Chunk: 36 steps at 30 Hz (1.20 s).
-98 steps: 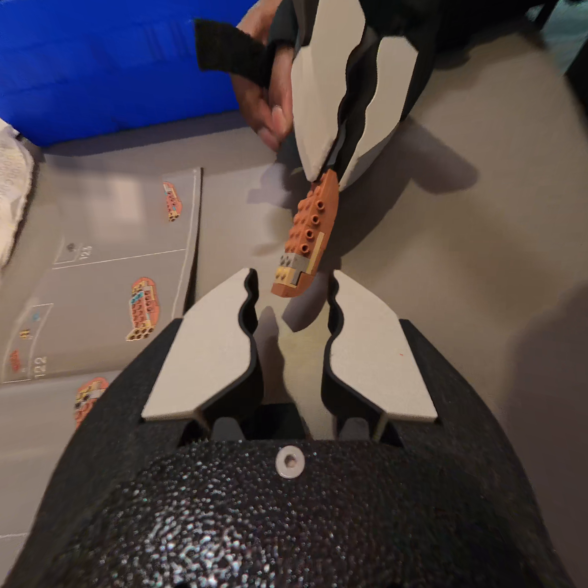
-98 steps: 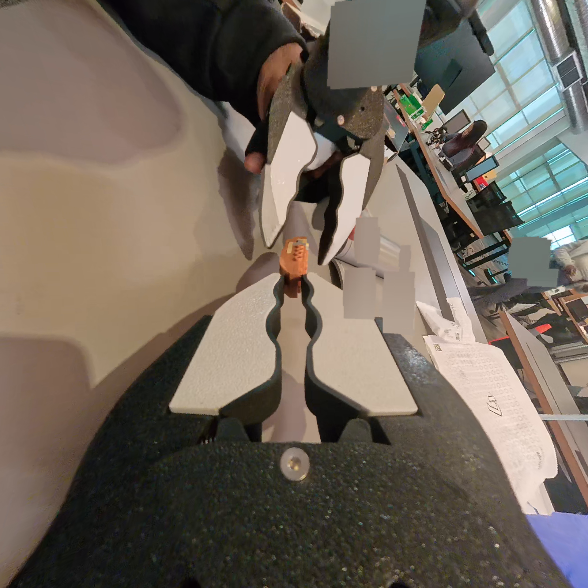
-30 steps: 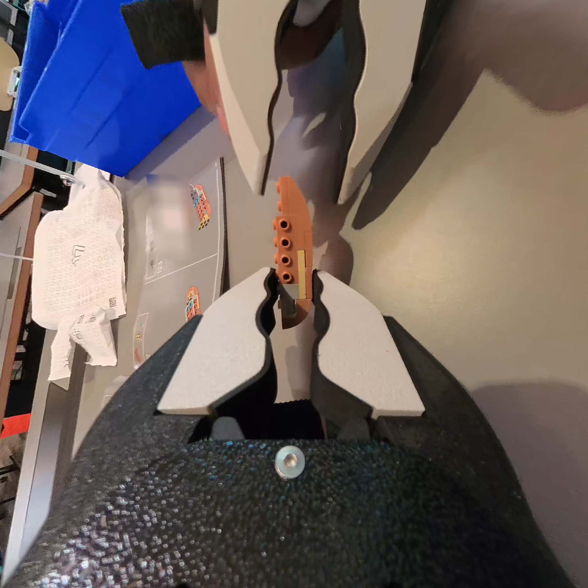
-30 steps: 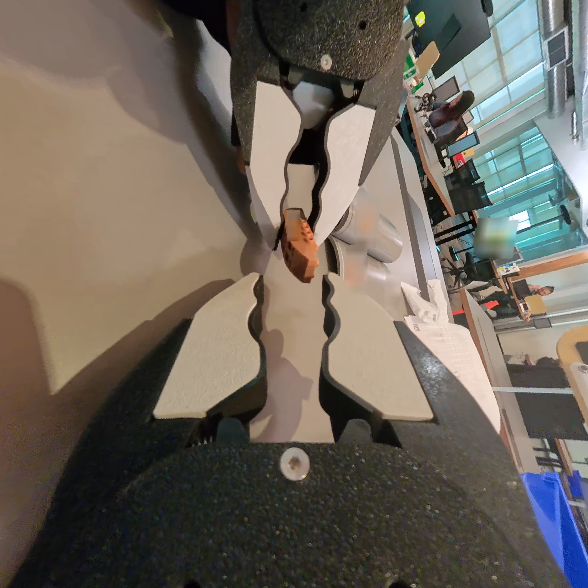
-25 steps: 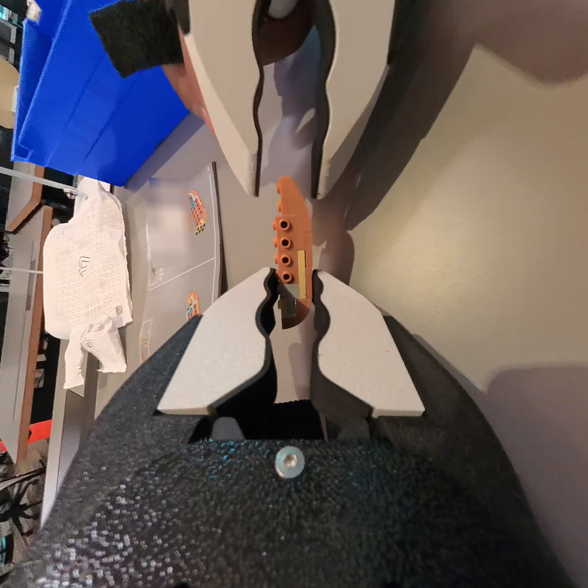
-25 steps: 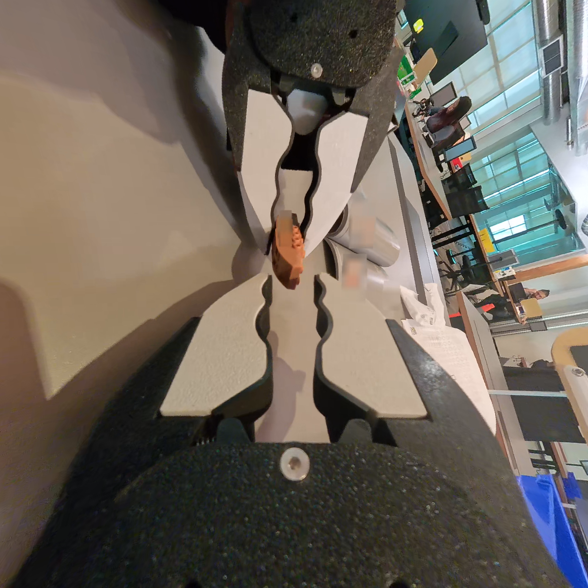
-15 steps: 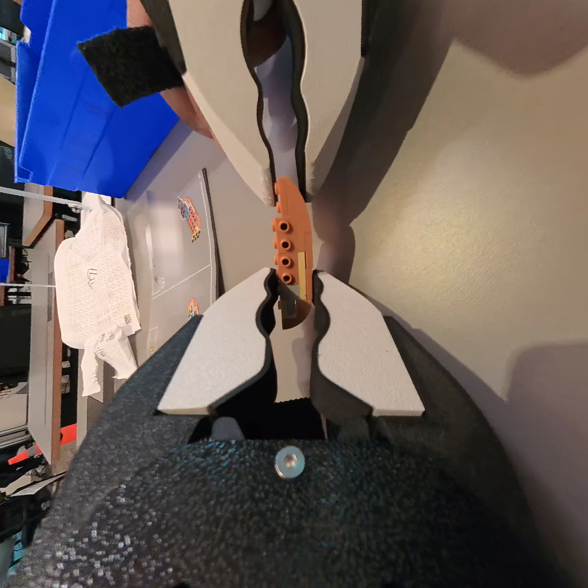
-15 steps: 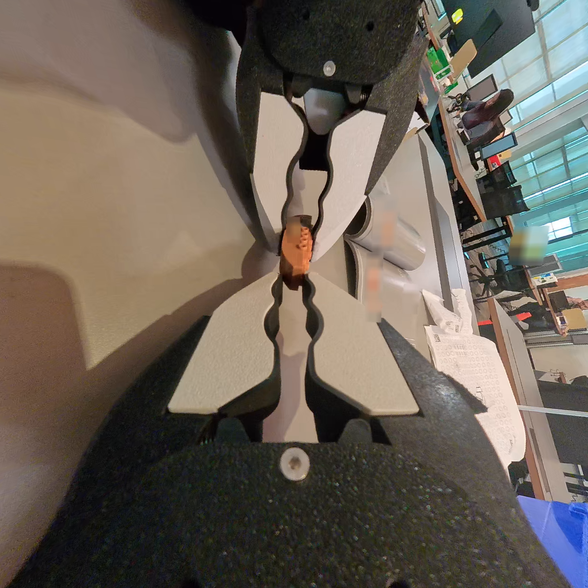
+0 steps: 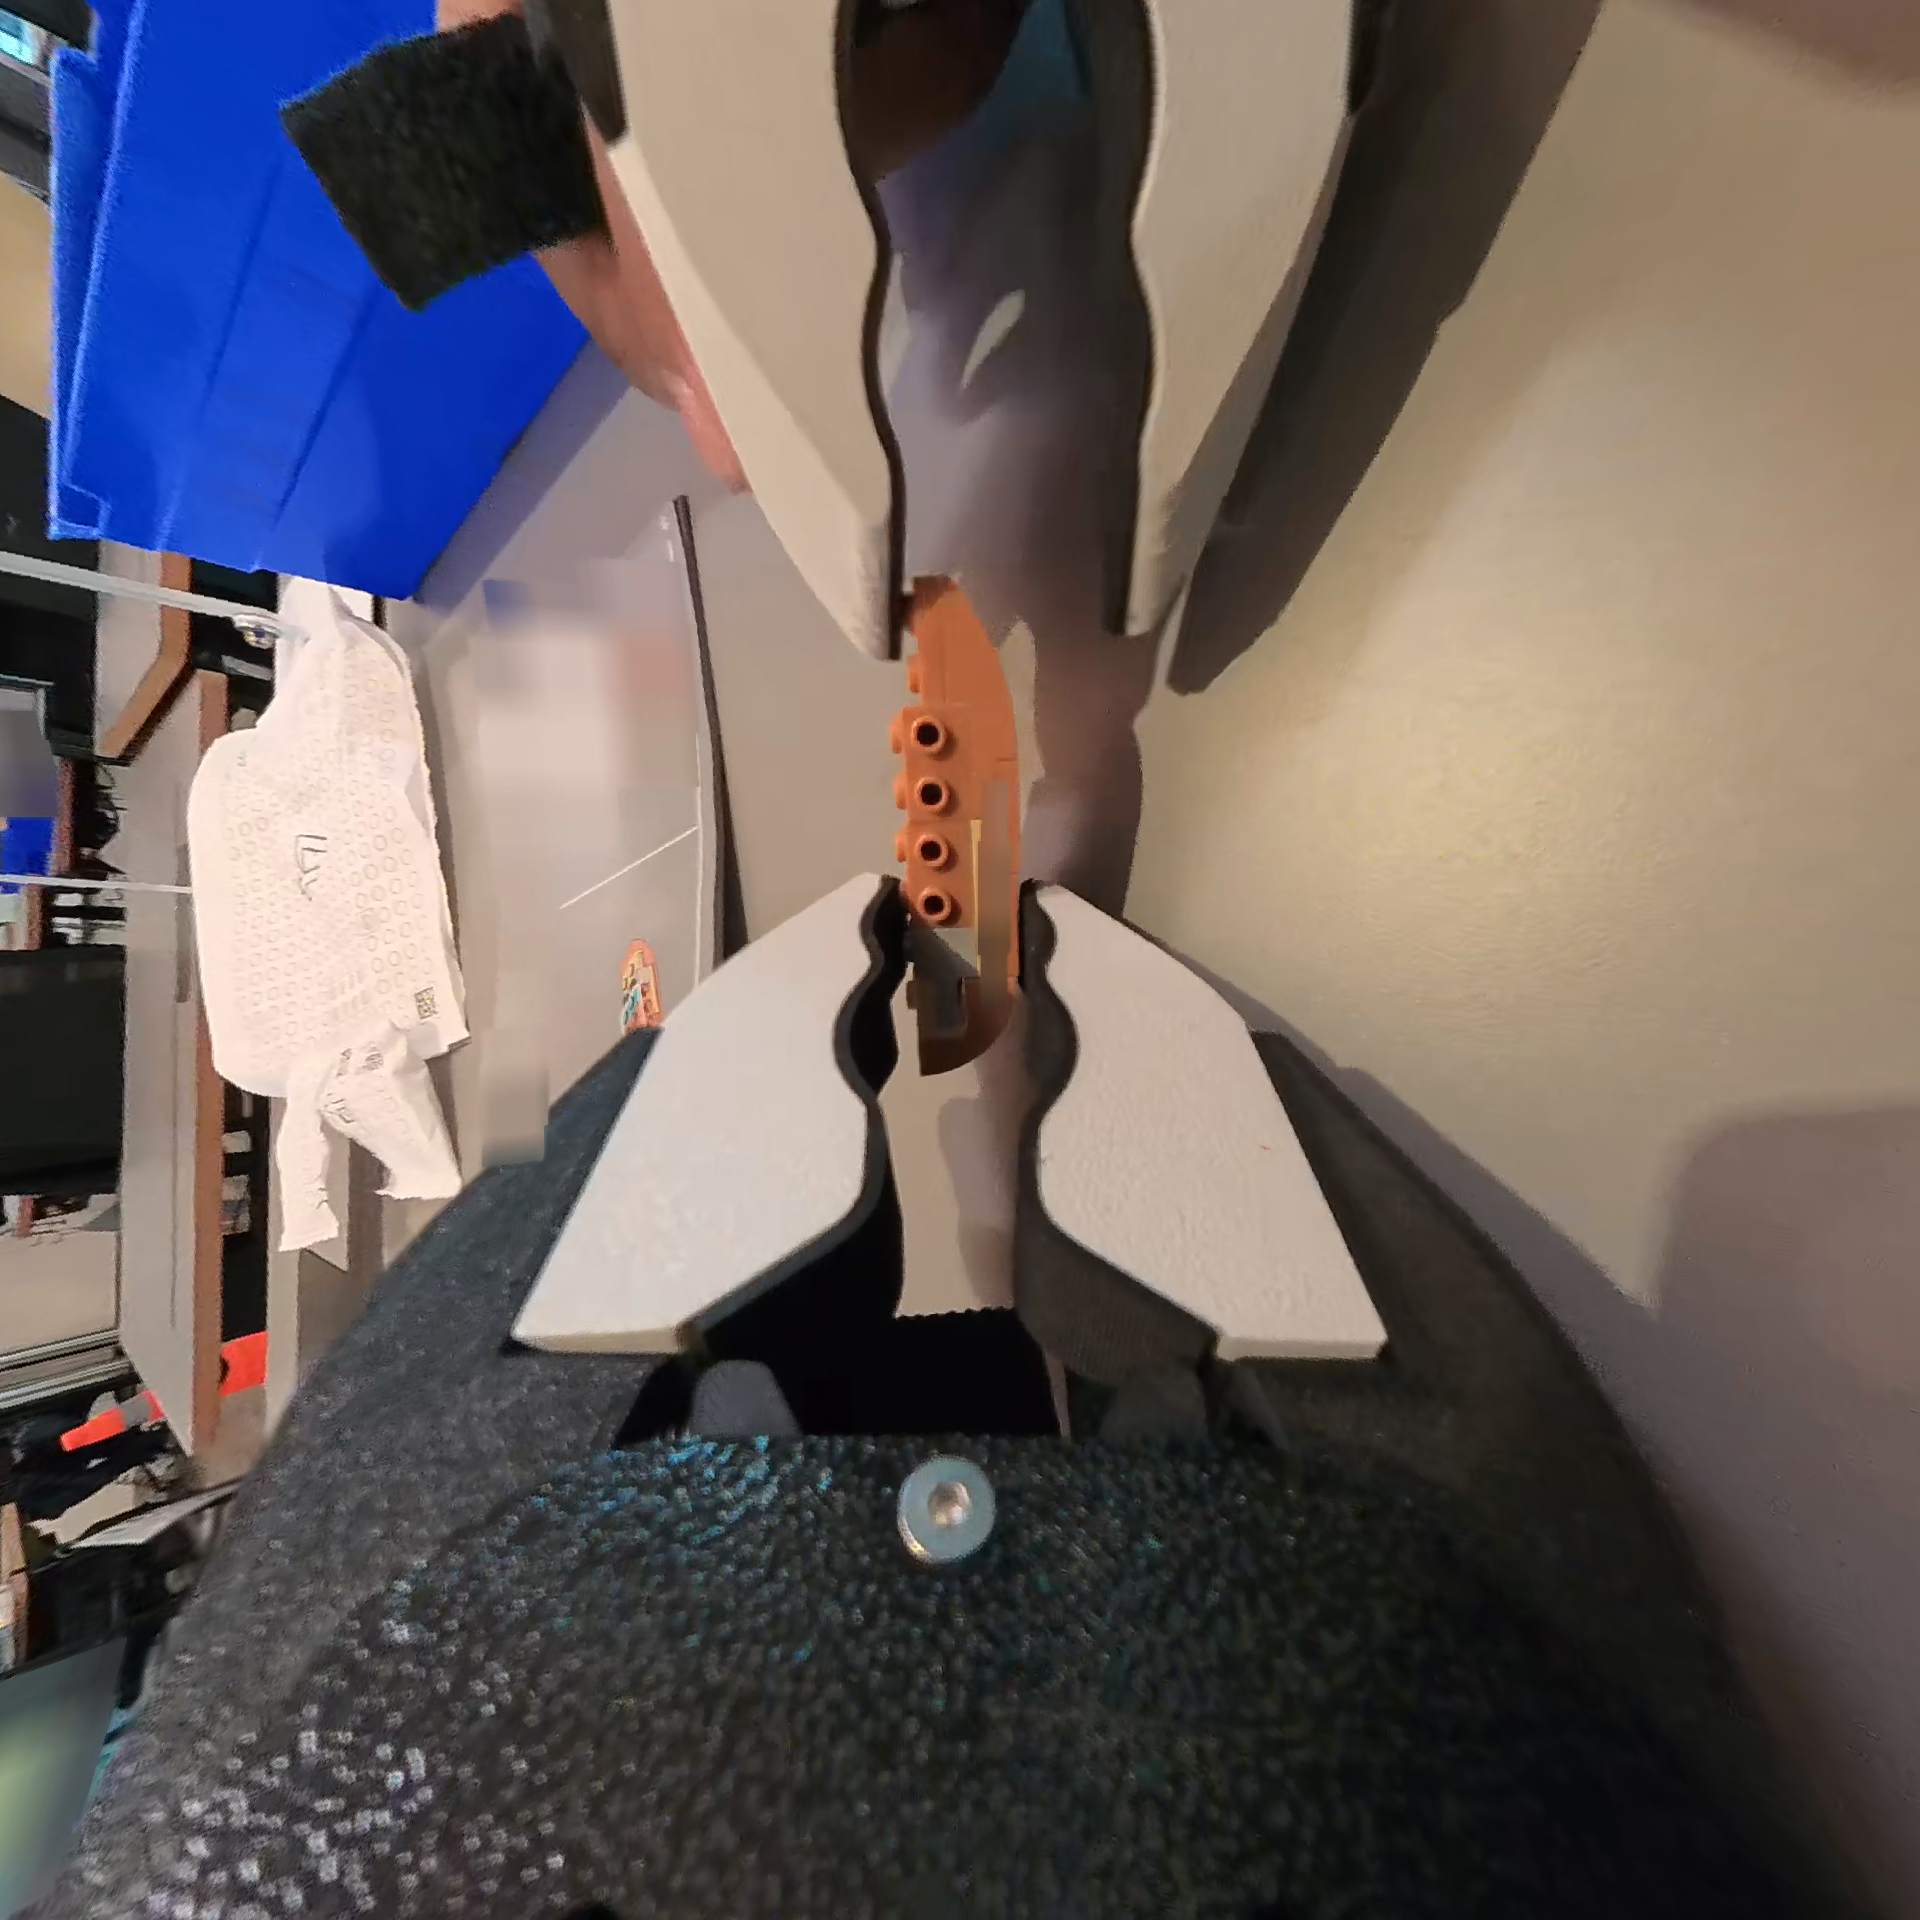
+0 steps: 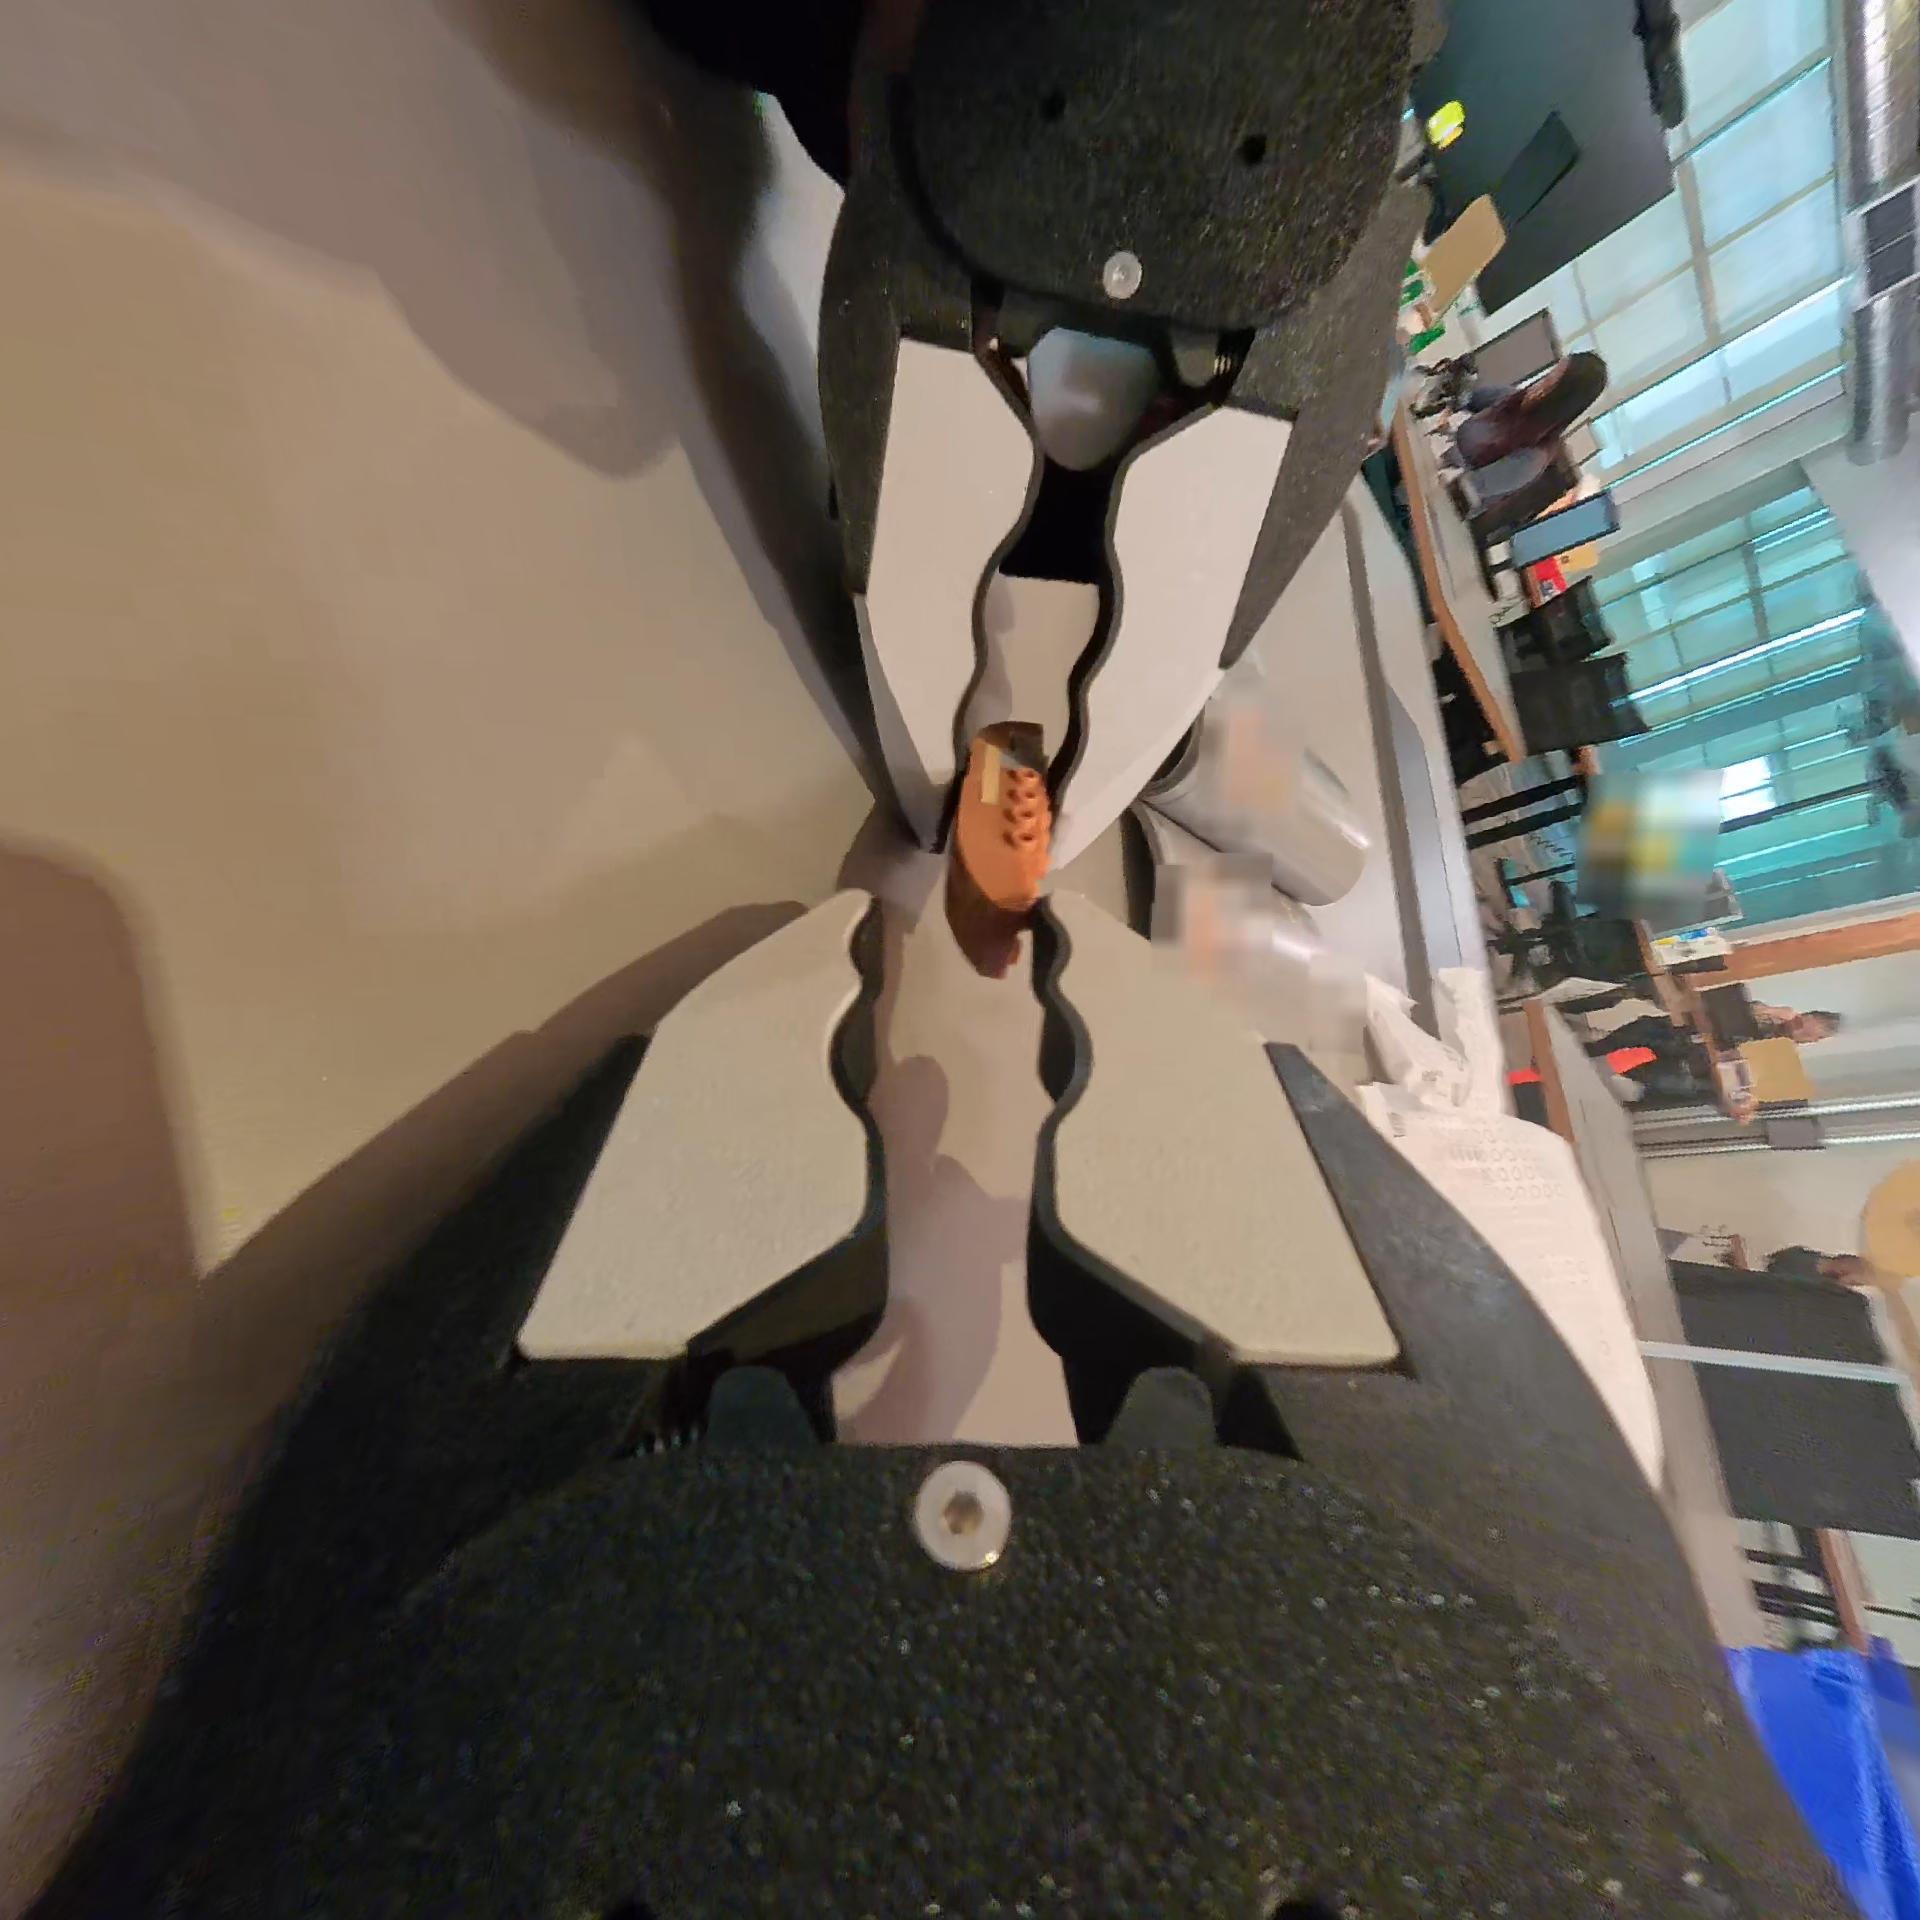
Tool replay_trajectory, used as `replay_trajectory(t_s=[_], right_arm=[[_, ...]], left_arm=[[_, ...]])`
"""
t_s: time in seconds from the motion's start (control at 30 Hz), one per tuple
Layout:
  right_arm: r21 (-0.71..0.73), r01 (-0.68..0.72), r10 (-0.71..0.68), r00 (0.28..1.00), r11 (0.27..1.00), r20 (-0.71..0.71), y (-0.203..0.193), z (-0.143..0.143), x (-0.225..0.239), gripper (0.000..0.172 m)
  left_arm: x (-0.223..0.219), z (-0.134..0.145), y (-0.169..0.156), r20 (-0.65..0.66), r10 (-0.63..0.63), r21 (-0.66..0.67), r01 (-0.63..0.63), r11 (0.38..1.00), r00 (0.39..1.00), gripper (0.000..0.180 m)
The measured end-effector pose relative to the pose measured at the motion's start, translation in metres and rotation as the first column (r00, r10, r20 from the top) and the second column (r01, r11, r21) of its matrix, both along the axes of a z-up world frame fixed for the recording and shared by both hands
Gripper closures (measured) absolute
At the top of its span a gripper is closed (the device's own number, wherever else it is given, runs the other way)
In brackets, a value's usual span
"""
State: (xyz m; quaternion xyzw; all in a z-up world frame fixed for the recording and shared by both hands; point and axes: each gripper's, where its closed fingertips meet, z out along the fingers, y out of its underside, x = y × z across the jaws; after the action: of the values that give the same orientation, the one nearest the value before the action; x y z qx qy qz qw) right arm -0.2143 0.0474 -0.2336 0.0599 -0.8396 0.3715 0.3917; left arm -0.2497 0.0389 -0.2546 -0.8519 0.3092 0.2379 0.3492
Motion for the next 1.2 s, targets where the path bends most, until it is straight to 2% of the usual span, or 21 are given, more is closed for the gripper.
replay_trajectory(t_s=[0.03,0.13,0.2,0.37,0.5,0.7,0.87,1.2], right_arm=[[0.006,0.007,-0.007,0.999,1.0,-0.036,0.0,0.002,-0.002,0.158],[0.04,0.012,-0.009,0.997,0.999,-0.071,0.001,0.003,-0.004,0.16],[0.045,0.004,0.0,0.997,0.999,-0.077,0.001,0.005,-0.002,0.161],[0.086,0.003,0.004,0.997,0.996,-0.073,0.007,0.005,-0.003,0.161],[0.165,-0.005,0.019,0.996,0.986,-0.084,0.012,-0.004,-0.002,0.16],[0.199,-0.026,0.059,0.985,0.98,-0.164,0.011,-0.009,0.002,0.161],[0.13,-0.037,0.053,0.991,0.991,-0.124,0.012,-0.006,0.005,0.16],[-0.117,-0.019,0.031,0.994,0.993,0.108,0.015,0.007,0.008,0.145]], left_arm=[[0.0,0.0,0.0,-0.013,-0.006,0.0,0.006,1.0,1.0,0.16],[0.0,0.0,0.0,-0.045,-0.013,0.006,0.013,1.0,0.999,0.16],[0.001,0.001,0.0,-0.02,-0.021,0.009,0.021,1.0,1.0,0.157],[0.004,0.006,-0.008,0.138,-0.037,0.001,0.037,0.999,0.99,0.138],[0.01,0.012,-0.008,0.283,-0.054,0.047,0.042,0.998,0.958,0.138],[0.021,0.025,0.003,0.384,-0.103,0.177,0.037,0.984,0.918,0.14],[0.018,0.035,0.009,0.438,-0.122,0.283,-0.008,0.959,0.891,0.143],[0.019,0.034,0.009,0.432,-0.124,0.283,-0.003,0.959,0.893,0.144]])
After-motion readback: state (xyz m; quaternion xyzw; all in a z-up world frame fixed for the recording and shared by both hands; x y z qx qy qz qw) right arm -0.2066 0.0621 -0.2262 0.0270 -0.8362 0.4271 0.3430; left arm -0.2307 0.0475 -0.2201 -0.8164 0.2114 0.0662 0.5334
